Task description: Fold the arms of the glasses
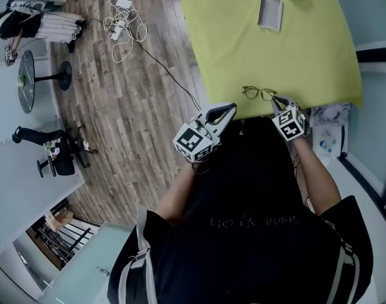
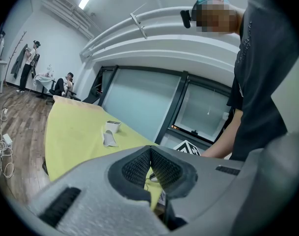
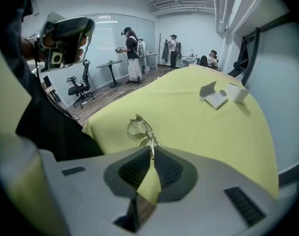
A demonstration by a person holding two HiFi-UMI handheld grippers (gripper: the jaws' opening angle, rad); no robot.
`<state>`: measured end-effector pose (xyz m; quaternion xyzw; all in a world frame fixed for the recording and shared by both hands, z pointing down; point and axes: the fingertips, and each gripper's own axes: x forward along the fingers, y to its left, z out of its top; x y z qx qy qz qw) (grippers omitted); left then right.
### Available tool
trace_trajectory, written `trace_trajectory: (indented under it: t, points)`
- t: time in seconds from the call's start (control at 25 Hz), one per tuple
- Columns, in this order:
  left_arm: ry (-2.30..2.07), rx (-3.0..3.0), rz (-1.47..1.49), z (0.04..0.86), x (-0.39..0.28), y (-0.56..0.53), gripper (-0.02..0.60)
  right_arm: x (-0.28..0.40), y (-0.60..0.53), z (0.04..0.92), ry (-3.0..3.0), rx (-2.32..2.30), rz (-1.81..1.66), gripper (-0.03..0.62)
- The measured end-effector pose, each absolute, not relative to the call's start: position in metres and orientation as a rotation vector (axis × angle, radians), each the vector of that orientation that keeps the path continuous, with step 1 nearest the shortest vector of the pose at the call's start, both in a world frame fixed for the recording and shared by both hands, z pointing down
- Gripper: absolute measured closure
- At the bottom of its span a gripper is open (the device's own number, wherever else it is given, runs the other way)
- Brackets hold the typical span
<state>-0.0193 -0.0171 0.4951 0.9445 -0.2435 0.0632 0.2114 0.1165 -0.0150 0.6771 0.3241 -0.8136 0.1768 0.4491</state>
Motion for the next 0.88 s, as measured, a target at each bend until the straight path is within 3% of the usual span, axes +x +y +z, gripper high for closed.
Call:
trace_trajectory:
  t: [0.88]
  points:
    - [-0.704, 2.614, 0.220, 0.499, -0.028, -0.008, 0.563, 0.120, -0.008, 0.721, -1.950, 0.742, 0.475, 0.549]
